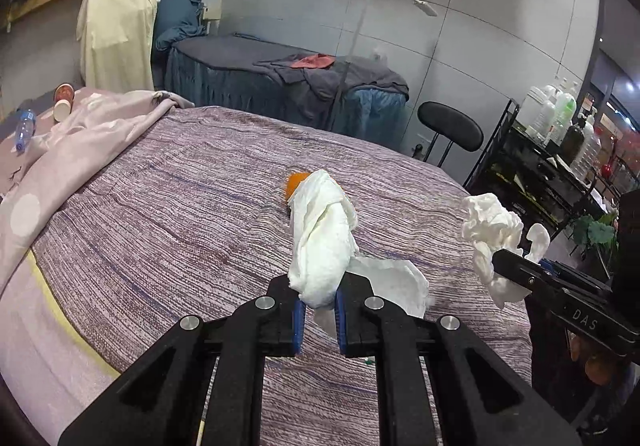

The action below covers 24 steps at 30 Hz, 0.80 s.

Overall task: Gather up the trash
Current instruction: 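Grasp the white cloth with the left tool while the right grasps the crumpled tissue, then carry the tissue into the bin with the right tool while the left carries the cloth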

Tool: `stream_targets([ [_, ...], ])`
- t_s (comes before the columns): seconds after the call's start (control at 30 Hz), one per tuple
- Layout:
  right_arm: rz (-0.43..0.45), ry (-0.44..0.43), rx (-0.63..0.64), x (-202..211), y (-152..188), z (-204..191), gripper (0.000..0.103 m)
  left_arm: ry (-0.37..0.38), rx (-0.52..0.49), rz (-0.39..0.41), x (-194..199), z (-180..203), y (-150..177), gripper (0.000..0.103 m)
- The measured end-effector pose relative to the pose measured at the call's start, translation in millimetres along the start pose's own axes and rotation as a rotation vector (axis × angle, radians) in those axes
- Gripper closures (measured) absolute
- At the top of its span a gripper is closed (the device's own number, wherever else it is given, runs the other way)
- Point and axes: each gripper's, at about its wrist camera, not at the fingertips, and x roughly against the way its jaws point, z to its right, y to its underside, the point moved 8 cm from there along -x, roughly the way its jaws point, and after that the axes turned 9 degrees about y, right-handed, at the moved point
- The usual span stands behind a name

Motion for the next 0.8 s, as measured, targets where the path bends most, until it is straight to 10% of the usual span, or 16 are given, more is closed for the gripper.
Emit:
stream_targets([
  [0.8, 0.071, 0.132, -0.175, 104, 85, 104, 0.072, 0.173, -0.118, -0.013, 19, 128, 56, 0.091],
])
